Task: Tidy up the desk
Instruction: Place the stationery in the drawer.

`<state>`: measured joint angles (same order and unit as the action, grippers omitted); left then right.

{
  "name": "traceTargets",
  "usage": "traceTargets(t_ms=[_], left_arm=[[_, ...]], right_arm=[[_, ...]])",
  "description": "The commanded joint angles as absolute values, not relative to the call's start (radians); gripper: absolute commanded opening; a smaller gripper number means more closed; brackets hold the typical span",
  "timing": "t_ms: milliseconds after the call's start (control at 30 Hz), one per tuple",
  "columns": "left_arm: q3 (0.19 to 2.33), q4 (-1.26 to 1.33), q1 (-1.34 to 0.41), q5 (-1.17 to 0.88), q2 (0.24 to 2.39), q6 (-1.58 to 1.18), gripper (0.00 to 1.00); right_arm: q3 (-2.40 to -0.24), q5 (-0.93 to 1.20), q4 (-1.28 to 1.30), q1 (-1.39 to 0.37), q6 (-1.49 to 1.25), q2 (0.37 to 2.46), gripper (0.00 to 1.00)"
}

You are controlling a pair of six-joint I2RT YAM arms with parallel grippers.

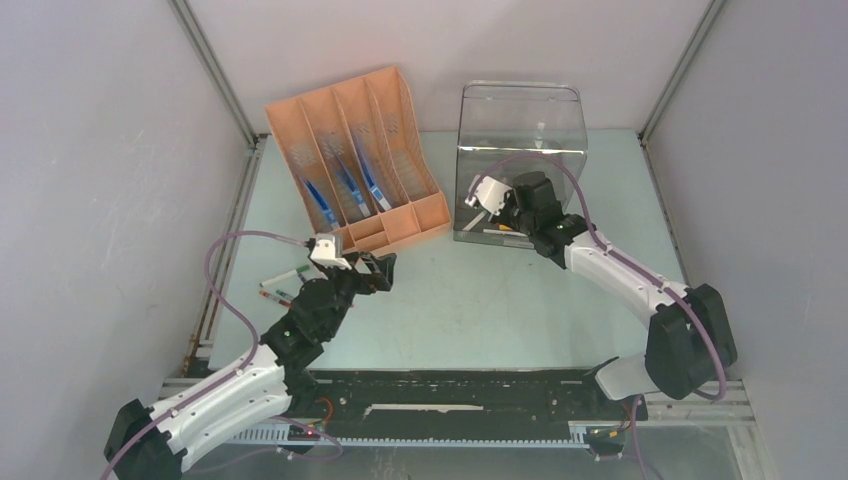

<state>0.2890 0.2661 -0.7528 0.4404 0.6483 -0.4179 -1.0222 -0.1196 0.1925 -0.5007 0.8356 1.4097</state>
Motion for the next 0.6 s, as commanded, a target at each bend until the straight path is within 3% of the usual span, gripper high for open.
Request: traceTargets(t_ms=[0, 100, 200, 300, 400, 567], left_arm=[[0.267, 0.273, -0.737, 0.460, 0.628, -0.434, 1.00], [0.262, 0.270, -0.726, 0.455, 0.622, -0.442, 1.00], [0.260, 0.261, -0.709, 0.440, 0.618, -0.456, 1.00], [0.260, 0.246, -0.682, 0.417, 0.610, -0.476, 1.00], [0.262, 0.227, -0.644, 0.382, 0.602, -0.507, 1.00], [0.266, 0.175, -0.545, 0.325, 0.584, -0.581, 0.98]], right_arm=[[-1.060, -0.154, 0.166, -0.523, 0.840, 1.431, 0.00], [-1.060, -0.139, 0.189, -0.525, 0.815, 1.446, 0.08], [-1.060, -0.140, 0.218, -0.532, 0.789, 1.449, 0.39], [-1.070, -0.119, 0.290, -0.552, 0.744, 1.416, 0.60], [-1.133, -0.049, 0.417, -0.555, 0.657, 1.380, 0.67], [-1.195, 0.230, 0.572, -0.523, 0.530, 1.282, 0.67]])
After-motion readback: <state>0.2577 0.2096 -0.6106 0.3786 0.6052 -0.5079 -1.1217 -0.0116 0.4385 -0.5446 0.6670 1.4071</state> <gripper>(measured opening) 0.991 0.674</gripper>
